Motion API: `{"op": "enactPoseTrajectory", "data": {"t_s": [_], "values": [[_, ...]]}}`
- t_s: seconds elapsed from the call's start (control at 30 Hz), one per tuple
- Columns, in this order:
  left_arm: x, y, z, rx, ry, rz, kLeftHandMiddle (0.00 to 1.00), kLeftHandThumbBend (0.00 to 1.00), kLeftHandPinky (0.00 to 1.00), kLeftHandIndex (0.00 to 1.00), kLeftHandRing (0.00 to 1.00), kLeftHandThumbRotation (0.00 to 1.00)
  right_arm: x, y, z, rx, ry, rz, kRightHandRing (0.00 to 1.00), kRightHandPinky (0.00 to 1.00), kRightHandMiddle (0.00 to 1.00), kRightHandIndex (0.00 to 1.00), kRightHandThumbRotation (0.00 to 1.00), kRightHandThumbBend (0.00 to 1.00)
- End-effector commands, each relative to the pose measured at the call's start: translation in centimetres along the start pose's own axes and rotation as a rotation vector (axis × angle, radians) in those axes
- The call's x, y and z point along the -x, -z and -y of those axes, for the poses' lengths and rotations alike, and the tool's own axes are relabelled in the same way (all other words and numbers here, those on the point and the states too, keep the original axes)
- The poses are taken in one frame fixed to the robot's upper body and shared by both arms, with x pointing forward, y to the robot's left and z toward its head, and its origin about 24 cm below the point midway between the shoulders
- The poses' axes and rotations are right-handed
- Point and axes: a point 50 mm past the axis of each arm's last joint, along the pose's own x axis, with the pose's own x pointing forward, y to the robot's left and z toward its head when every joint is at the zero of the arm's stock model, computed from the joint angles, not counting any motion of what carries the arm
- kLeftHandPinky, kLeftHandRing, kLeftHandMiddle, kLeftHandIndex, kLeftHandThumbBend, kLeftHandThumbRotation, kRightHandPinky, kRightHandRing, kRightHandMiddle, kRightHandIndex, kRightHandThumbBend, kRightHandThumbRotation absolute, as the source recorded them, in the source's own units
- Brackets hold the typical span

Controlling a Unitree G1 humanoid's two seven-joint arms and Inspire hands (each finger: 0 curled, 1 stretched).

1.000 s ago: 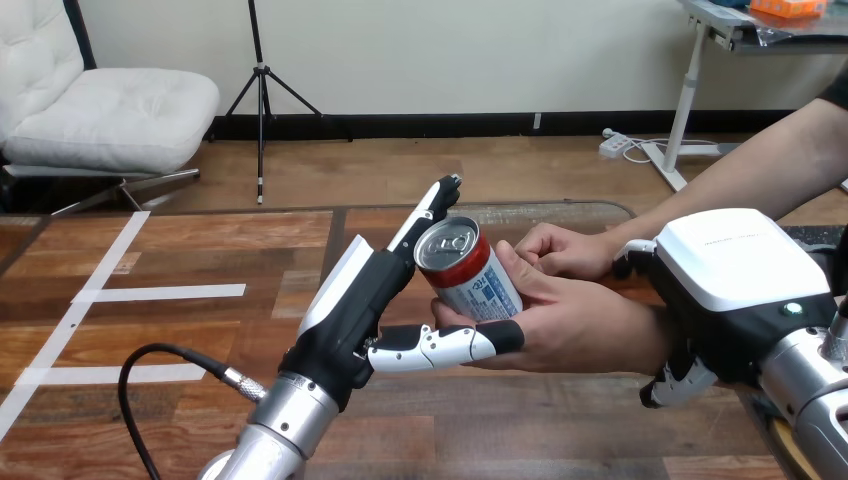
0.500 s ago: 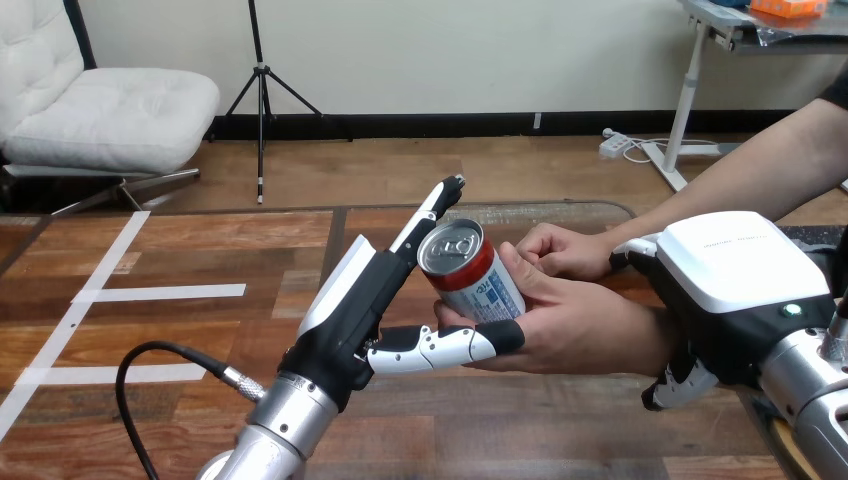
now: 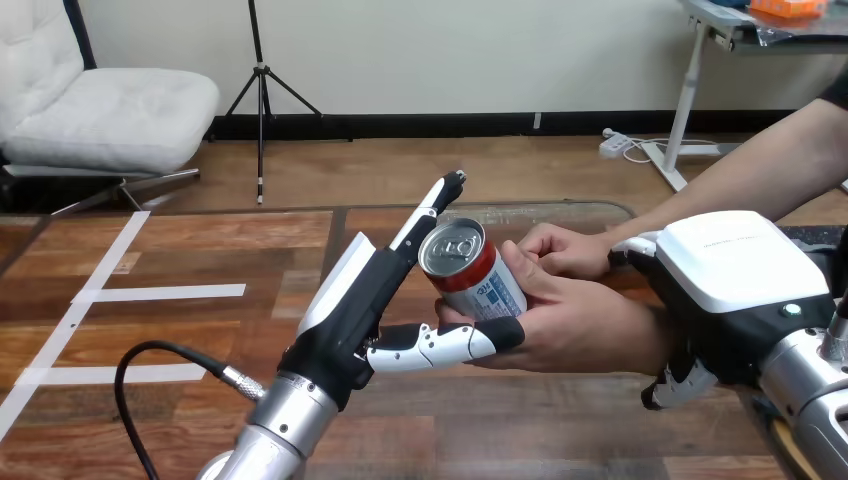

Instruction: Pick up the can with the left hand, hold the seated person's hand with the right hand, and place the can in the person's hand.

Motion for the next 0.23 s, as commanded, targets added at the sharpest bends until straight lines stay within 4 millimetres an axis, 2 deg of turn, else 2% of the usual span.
{"op": "enactPoseTrajectory", "data": {"t_s": [0.0,0.2], "values": [[-1.02,-1.16,-0.81,-0.043,-0.017,0.074,1.00,1.00,1.00,1.00,1.00,0.60,-0.04,0.24,1.39,-0.001,0.093,-0.006,0.86,0.75,0.87,0.83,0.00,0.96],[-0.94,-1.10,-0.85,-0.044,-0.020,0.073,1.00,1.00,1.00,1.00,1.00,0.60,0.08,0.17,1.38,-0.012,0.112,0.004,0.86,0.76,0.87,0.83,0.00,0.96]]}}
